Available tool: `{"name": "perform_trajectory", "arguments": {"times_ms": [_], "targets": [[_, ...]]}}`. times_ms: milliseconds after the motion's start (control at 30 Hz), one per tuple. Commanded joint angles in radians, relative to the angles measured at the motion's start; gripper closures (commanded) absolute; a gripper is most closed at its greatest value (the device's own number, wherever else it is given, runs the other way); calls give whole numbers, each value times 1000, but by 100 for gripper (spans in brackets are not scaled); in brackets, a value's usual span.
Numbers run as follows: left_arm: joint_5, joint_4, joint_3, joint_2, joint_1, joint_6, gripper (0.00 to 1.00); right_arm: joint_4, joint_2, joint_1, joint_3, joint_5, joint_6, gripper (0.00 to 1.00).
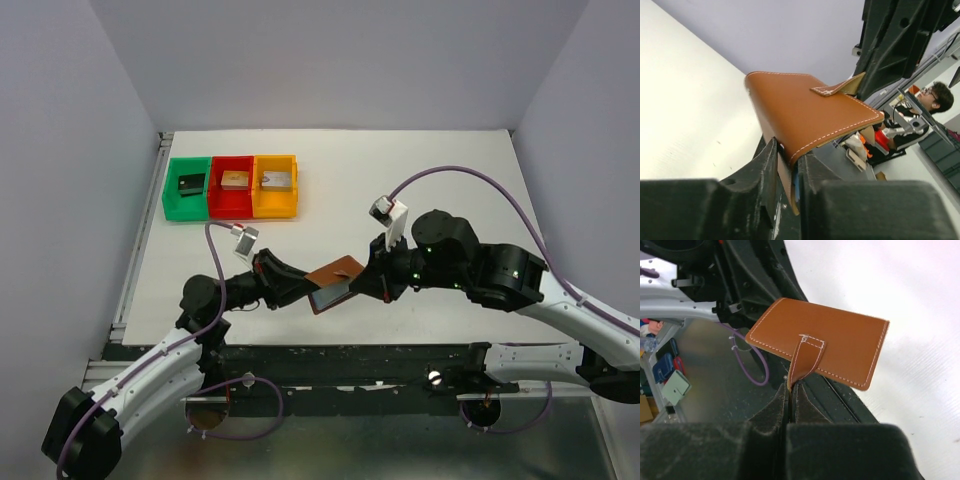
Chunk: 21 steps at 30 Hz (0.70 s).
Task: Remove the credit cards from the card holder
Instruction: Open the card holder.
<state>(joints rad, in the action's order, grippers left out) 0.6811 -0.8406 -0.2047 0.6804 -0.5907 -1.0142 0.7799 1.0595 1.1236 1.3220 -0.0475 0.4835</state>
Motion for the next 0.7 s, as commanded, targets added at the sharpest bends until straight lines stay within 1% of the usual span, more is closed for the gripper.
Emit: {"name": "perform_trajectory", "arguments": {"times_ms": [0,33,100,167,233,333,367,400,467,500,533,667], "targets": [[133,23,-84,30,-3,0,83,44,4,-1,46,-17,-55,92],[161,28,-99,41,-3,-12,85,61,2,-1,55,-8,-69,87],[204,34,-127,70,-1,-35,92,96,-3,-1,69,8,-94,65],[239,46,-153,97,-1,-57,98,120,-13,-1,74,32,-114,50],[264,108,-189,119,0,-63,100,137,-27,-1,83,41,-143,40],[305,224,-258,145,-1,-32,100,165,-41,-1,100,41,-198,31],[314,285,-287,153,0,-17,100,170,-47,1,103,43,-221,17],[325,358,-318,162,2,14,100,168,-55,1,105,43,-241,10],[339,562,-402,189,2,93,100,156,-81,4,100,92,-273,6],[344,654,-447,206,-1,136,100,148,-93,5,94,104,-289,1],[344,728,-472,220,0,166,100,141,-104,5,92,109,-301,0],[348,921,-570,286,0,250,100,147,-96,25,118,127,-353,0]]}}
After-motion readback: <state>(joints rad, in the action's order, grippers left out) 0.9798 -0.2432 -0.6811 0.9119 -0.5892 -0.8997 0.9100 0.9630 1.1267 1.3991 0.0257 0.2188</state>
